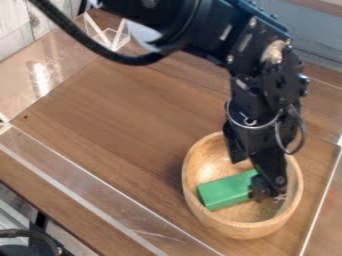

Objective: Remove the green block from the brown bowl and put it on the table

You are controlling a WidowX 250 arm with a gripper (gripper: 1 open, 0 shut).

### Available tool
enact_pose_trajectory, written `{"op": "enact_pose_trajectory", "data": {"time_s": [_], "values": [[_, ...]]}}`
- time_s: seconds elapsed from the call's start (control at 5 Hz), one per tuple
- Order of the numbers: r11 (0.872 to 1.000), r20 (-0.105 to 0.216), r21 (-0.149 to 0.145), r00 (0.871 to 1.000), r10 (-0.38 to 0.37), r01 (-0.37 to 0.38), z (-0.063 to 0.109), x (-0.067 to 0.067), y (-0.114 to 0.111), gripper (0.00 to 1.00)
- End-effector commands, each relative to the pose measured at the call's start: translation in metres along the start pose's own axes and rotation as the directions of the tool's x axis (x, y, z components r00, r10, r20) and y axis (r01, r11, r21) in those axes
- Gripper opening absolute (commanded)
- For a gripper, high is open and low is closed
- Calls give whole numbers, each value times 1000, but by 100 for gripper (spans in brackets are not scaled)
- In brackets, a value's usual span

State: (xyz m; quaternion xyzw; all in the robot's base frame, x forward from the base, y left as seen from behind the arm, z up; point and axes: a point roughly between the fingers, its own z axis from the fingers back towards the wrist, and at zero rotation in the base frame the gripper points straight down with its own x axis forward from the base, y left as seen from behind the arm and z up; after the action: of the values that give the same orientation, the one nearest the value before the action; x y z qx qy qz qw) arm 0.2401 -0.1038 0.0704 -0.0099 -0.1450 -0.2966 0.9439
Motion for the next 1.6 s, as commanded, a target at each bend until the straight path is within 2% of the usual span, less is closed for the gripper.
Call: {"op": "enact_pose_trajectory", "data": {"time_s": [0.0, 0.2, 0.4, 0.6, 0.8, 1.0, 1.2, 1.4], "values": [[997, 8, 13, 997, 77, -78, 2, 0, -3, 100], [991, -10, 11, 991, 130, -130, -12, -5, -2, 100], [993, -16, -3, 993, 118, -118, -17, -9, 5, 100], [994, -20, -11, 994, 104, -104, -18, -12, 13, 0], [996, -33, -15, 996, 87, -87, -11, -13, 22, 0], [994, -66, 8, 992, 112, -112, 5, -8, 34, 0], [987, -83, 46, 984, 155, -151, 28, 0, 53, 0], [988, -93, 76, 986, 141, -135, 52, 7, 74, 0]]}}
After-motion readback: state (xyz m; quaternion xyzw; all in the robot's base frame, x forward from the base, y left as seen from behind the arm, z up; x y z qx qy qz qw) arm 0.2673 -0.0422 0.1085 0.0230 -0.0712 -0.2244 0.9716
